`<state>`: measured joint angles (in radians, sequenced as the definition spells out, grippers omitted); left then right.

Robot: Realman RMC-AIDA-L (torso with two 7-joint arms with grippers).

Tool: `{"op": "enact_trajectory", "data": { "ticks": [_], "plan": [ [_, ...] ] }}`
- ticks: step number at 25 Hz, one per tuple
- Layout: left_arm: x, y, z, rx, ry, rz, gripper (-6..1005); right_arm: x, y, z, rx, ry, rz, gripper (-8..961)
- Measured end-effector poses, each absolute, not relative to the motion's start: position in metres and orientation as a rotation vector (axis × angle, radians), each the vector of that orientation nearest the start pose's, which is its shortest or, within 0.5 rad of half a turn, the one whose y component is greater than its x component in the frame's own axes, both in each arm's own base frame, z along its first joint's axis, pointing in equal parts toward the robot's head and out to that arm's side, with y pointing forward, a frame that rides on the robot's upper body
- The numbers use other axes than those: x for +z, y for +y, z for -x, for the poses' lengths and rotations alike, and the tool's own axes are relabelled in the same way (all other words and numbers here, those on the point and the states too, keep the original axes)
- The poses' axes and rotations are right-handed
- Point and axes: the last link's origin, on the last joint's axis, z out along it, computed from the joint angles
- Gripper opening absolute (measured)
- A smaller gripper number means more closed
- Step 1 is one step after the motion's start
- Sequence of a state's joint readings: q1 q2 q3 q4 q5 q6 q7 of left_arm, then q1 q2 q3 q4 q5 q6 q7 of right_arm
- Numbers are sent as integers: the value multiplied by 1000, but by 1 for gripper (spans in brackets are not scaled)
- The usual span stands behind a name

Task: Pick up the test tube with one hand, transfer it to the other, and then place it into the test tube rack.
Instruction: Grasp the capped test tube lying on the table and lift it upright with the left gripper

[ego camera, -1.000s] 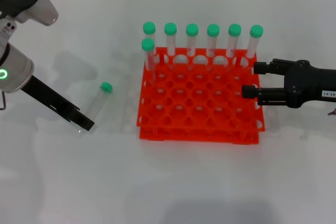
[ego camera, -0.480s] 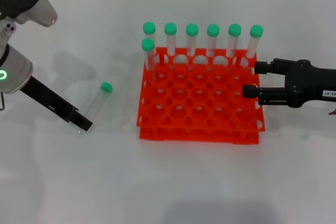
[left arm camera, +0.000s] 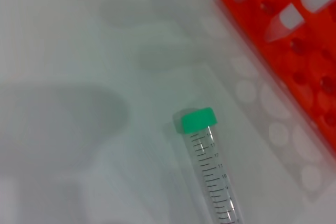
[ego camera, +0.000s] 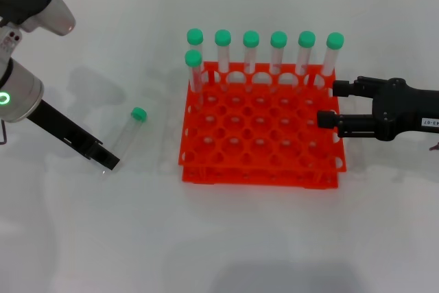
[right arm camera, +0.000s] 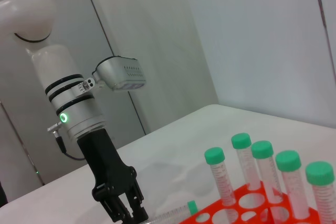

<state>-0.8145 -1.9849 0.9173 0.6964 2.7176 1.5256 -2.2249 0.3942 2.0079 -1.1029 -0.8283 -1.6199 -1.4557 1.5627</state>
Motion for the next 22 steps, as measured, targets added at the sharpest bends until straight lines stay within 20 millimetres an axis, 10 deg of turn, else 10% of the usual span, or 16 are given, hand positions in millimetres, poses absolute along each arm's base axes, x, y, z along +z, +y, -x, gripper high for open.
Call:
{"op": "enact_trajectory", "data": {
  "ticks": [22],
  "plan": [
    [14, 376, 266, 544, -1238, 2630, 324, 16, 329, -244, 766, 655, 2704, 843]
  ]
}}
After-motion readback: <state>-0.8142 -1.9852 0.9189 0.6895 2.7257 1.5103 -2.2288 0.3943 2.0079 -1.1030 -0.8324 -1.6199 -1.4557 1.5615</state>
